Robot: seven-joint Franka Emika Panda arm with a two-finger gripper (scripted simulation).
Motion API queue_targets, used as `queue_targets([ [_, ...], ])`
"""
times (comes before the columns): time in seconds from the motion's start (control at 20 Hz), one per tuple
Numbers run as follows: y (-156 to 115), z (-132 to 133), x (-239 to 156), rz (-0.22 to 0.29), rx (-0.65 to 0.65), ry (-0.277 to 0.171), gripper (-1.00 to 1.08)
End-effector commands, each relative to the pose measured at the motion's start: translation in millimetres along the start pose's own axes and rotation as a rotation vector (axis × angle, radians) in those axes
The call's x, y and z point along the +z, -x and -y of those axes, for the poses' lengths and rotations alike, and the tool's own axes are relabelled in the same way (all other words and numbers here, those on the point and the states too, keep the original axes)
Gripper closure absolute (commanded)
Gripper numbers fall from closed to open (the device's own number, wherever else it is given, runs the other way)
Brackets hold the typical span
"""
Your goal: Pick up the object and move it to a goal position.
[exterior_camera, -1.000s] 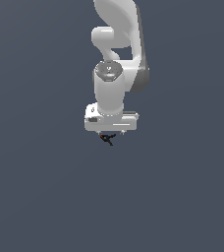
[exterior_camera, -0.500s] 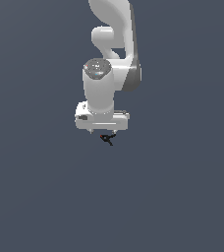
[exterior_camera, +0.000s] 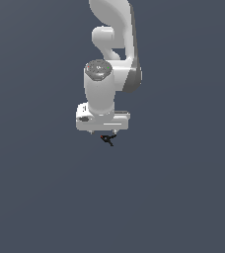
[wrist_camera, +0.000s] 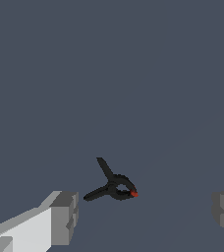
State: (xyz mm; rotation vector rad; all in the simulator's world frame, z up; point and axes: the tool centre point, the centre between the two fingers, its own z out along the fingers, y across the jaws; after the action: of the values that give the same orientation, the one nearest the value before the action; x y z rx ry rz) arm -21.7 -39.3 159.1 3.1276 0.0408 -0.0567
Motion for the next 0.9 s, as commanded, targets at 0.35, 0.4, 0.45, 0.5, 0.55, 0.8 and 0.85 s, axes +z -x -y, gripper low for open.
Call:
queue_targets([
  [0.35, 6.4, -0.3, 15.5, -0.002, -0.170, 0.005, -0.92],
  [0.4, 7.4, -0.2, 17.7, -0.003, -0.195, 0.006, -0.92],
  [0.45, 8.5, -0.2, 20.1, -0.003, -0.222, 0.006, -0.92],
  [0.5, 9.6, -0.1, 22.6, -0.004, -0.250, 0.007, -0.92],
  [0.55, 10.8, 0.0, 25.0, -0.004, -0.278, 0.008, -0.92],
  [0.8, 16.6, 0.8, 36.9, -0.007, -0.419, 0.010, -0.92],
  [0.85, 17.8, 1.0, 39.2, -0.007, -0.447, 0.010, -0.92],
])
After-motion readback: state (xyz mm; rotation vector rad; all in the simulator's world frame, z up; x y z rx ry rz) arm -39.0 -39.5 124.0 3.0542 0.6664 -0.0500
